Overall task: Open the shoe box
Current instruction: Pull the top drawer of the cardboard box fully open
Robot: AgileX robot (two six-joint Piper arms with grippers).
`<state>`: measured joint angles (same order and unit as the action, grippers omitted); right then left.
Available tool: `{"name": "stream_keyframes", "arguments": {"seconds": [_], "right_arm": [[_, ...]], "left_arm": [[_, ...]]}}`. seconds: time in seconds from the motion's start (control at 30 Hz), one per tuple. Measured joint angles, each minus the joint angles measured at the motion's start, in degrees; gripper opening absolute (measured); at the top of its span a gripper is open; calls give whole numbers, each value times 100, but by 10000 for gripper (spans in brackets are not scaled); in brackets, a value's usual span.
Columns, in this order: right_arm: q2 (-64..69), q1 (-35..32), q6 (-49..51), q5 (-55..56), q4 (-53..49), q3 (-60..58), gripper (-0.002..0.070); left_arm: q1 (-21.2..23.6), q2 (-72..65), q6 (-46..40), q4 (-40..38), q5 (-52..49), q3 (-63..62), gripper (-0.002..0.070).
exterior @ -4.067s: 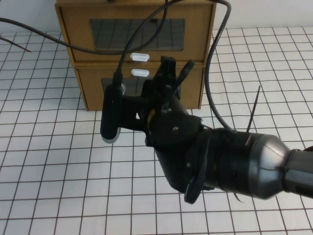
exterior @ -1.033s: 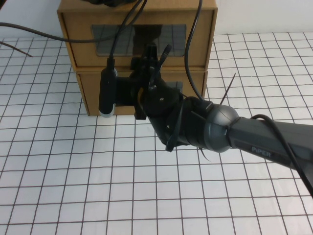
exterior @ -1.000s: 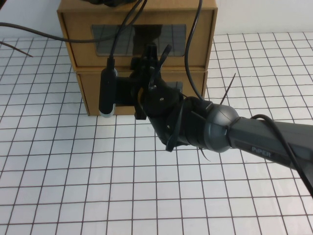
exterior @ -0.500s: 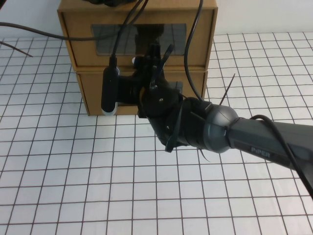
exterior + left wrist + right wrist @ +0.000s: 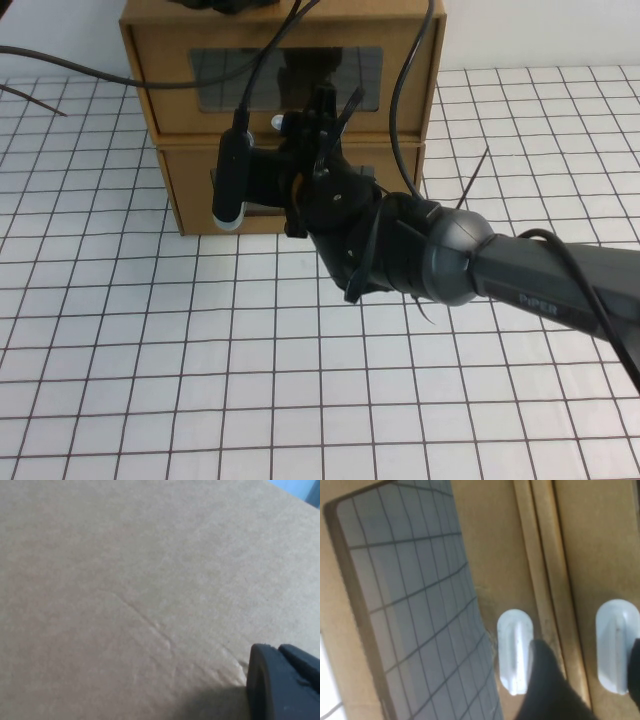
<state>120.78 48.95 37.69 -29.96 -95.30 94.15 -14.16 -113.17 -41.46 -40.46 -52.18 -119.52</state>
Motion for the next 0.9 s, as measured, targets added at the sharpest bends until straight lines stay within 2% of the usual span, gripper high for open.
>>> {"name": "stream_keyframes", "arguments": {"seconds": [0.77,0.9], "right_arm": [[96,-98,13,159,79,280,315],[99,-98,13,159,79,280,280]], "left_arm": [[0,-9,0,0,-11,0,-4],[0,-9,0,0,-22,0,-4]]}}
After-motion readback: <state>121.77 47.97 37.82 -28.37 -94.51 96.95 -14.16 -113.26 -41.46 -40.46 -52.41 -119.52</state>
